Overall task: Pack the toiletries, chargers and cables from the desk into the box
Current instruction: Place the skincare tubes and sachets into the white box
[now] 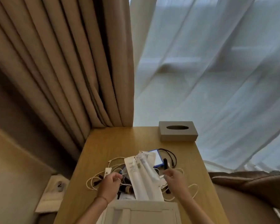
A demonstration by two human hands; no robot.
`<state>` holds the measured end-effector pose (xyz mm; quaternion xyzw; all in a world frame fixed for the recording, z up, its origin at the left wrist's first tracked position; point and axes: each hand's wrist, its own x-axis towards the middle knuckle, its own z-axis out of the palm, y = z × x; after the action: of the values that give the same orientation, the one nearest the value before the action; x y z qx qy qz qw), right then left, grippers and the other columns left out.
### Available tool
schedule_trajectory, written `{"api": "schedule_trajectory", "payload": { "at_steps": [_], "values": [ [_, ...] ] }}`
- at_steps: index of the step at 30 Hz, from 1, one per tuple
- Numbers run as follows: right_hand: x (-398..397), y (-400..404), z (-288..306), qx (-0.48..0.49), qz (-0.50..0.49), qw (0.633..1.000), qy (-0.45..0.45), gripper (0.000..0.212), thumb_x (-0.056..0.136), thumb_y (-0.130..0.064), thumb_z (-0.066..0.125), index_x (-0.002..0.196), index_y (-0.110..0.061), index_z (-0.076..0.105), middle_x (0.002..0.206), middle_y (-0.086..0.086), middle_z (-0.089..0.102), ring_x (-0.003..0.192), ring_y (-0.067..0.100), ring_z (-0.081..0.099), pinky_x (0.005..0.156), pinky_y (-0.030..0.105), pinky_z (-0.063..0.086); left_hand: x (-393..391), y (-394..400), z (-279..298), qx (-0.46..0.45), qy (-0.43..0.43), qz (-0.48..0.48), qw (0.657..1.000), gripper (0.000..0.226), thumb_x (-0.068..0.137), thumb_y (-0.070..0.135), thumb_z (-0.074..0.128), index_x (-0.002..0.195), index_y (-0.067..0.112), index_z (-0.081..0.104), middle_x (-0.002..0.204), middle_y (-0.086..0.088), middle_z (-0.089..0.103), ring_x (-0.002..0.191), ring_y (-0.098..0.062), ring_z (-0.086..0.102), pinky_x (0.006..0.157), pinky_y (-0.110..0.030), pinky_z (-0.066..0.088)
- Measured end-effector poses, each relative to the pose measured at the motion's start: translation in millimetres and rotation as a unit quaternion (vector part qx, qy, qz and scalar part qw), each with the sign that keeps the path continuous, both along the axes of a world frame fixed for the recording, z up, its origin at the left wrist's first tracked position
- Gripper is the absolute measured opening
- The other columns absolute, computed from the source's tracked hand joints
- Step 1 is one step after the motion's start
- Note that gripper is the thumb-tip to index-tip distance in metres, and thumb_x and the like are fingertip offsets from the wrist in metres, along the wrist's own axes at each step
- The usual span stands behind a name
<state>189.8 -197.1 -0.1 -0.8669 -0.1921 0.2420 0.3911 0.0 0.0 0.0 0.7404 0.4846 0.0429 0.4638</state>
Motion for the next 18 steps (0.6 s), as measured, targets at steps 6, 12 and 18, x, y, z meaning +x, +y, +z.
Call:
{"api": "schedule_trajectory", "payload": {
  "at_steps": [6, 12, 18],
  "values": [
    [8.1, 55.3, -25.6, -0.129, 0.1, 0.985, -0.061, 0.034, 0.088, -0.018, 0.05, 0.111, -0.029, 0.072, 0.108, -0.01, 0.073, 0.087, 0.011, 0.068, 0.07, 0.031, 0.057, 17.1, -9.2, -3.2, 0.009, 0.062, -0.026, 0.998, 0.02, 0.091, 0.016, 0.057, 0.085, 0.032, 0.067, 0.086, 0.007, 0.068, 0.08, -0.014, 0.066, 0.074, -0.031, 0.056],
    [5.7, 89.1, -53.2, -0.203, 0.175, 0.957, -0.11, 0.008, 0.085, -0.024, 0.063, 0.091, -0.019, 0.063, 0.085, -0.002, 0.067, 0.071, 0.015, 0.065, 0.067, 0.037, 0.062, 25.8, -11.6, -7.9, 0.026, 0.09, -0.024, 0.995, 0.024, 0.092, 0.017, 0.054, 0.079, 0.034, 0.065, 0.082, 0.011, 0.065, 0.081, -0.014, 0.063, 0.073, -0.028, 0.052],
    [4.6, 104.1, -57.0, -0.205, 0.202, 0.951, -0.115, 0.008, 0.084, -0.027, 0.068, 0.086, -0.021, 0.063, 0.083, -0.002, 0.065, 0.072, 0.014, 0.063, 0.062, 0.03, 0.058, 31.0, -19.1, -20.7, -0.014, 0.098, -0.008, 0.995, 0.014, 0.092, 0.016, 0.057, 0.092, 0.023, 0.069, 0.084, 0.005, 0.067, 0.082, -0.02, 0.066, 0.081, -0.034, 0.057]
  ]
}}
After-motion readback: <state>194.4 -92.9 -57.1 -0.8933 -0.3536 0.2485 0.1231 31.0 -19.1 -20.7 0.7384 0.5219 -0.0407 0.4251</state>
